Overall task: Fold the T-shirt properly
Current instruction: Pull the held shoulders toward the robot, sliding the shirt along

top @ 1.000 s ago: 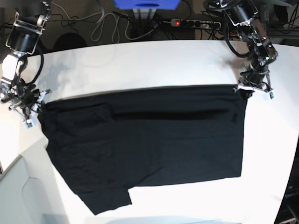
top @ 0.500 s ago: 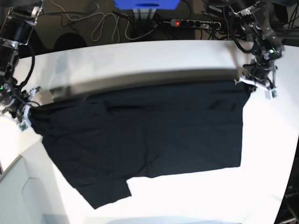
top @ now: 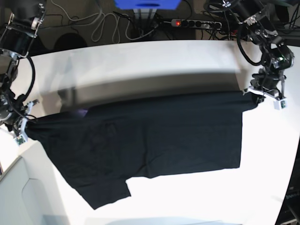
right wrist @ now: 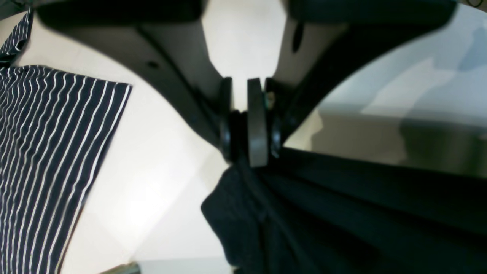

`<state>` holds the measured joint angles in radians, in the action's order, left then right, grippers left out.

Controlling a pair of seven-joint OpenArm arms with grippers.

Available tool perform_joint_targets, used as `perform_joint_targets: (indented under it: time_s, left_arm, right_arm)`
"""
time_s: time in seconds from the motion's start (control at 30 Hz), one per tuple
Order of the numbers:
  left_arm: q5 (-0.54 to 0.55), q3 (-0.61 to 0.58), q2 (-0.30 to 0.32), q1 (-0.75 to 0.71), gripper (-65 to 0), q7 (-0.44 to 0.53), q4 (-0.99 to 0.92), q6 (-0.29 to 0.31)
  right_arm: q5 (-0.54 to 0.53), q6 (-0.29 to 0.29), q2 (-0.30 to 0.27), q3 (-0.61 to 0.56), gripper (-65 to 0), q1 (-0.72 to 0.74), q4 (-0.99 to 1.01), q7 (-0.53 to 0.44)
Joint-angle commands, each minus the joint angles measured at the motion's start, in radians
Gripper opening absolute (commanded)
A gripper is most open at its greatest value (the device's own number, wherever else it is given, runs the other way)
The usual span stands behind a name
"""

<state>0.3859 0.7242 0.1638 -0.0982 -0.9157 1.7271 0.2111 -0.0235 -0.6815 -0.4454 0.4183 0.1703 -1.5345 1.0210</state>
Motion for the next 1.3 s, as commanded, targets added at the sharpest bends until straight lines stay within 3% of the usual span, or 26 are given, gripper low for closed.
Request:
perform_joint_targets:
  time_s: [0.0,0.23,0.47,0.73,1.27]
  left_arm:
    - [-0.011,0.010,0.018,-0.005,-65.0,0.022,0.017,-0.012]
    - [-0.009,0.015,0.000,-0.071,-65.0,0.030,0.017,-0.006]
    - [-0.009,0.016,-0.046,-0.173,-65.0,0.077,0.029,-0.006]
    - [-0.008,0.016,-0.065,-0.295,-65.0,0.079,0.032,-0.006]
    - [-0.008,0.016,-0.066,-0.378,-65.0,0.079,0.030,-0.005]
  right_arm:
    - [0.026,-0.017,-0.028,0.012,-64.8,0.015,-0.016,0.000]
    - [0.024,-0.017,-0.028,0.012,-64.8,-0.105,-0.021,-0.012]
    - [0.024,-0.017,-0.014,0.018,-64.8,-0.311,-0.067,-0.133]
    - [0.024,-0.017,0.029,0.135,-64.8,-0.478,-0.223,-0.141]
    - [0.026,-0.017,0.032,0.135,-64.8,-0.562,-0.231,-0.143]
